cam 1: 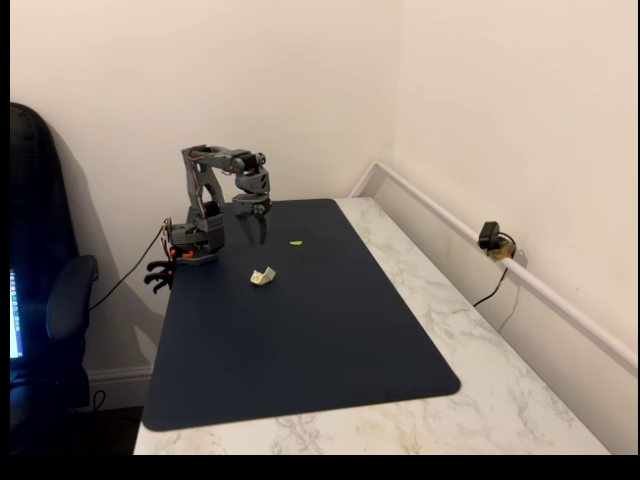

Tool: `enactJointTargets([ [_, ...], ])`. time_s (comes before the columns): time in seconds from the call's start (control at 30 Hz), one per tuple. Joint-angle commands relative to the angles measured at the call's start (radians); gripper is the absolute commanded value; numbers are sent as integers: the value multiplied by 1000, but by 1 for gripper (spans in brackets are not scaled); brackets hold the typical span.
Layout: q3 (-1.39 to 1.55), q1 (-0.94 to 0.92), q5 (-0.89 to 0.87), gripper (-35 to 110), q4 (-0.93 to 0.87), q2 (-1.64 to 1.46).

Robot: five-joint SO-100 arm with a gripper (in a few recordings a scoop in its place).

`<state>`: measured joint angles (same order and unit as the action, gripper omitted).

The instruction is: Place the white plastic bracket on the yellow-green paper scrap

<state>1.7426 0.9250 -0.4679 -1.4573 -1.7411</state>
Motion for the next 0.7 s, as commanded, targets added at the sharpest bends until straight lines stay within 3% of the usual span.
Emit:
enactJointTargets([
  [0.0,-18,51,-117,26,-2,-18],
  [0.23,84,78,-198,42,109,11],
  [0.67,219,80,-212,44,259,100],
])
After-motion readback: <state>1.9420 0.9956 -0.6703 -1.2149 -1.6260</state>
